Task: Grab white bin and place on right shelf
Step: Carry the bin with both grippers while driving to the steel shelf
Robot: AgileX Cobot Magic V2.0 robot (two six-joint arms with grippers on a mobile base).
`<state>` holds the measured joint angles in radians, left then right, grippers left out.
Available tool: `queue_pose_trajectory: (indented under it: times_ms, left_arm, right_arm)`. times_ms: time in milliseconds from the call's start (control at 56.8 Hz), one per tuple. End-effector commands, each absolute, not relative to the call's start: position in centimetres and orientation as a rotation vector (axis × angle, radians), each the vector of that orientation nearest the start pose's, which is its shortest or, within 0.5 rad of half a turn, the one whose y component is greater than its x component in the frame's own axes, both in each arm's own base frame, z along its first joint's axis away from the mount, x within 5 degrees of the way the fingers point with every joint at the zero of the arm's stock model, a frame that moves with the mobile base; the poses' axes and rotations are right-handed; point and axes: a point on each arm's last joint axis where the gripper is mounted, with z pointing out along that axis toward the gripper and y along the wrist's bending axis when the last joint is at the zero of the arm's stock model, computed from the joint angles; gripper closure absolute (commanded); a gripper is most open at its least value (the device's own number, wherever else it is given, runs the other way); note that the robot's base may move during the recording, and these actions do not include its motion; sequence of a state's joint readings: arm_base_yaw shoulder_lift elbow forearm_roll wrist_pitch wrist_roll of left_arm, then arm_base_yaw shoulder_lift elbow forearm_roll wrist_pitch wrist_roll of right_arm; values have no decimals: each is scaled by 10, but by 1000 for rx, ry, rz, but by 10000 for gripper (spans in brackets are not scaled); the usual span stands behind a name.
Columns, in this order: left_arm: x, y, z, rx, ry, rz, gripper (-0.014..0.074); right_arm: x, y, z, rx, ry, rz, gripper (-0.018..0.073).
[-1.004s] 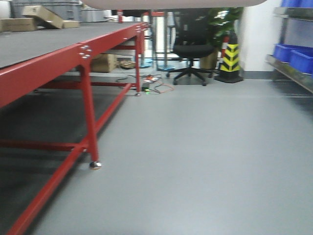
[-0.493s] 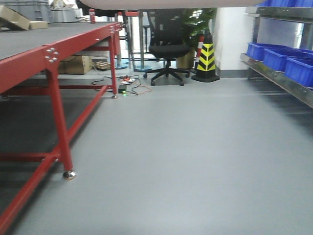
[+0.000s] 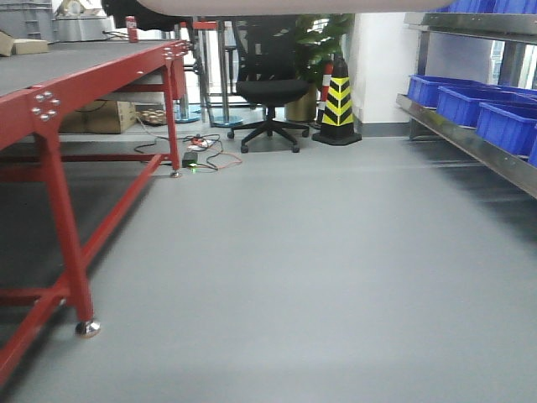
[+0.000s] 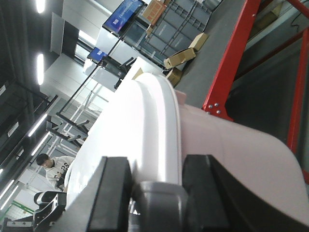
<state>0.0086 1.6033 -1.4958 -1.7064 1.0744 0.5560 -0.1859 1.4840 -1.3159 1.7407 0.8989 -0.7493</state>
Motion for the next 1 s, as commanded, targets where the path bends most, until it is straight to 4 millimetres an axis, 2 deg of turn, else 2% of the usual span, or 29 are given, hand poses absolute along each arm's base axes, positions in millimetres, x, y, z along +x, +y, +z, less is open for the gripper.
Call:
queue_pose_trajectory:
  times_ms: [0, 986]
  left_arm:
    - [297, -99, 464, 339, 1638, -1903, 722]
    - [298, -99, 464, 338, 1638, -1902, 722]
  right_arm:
    - [301, 34, 450, 9, 1543, 1521, 491]
    - [301, 34, 450, 14, 1543, 1519, 491]
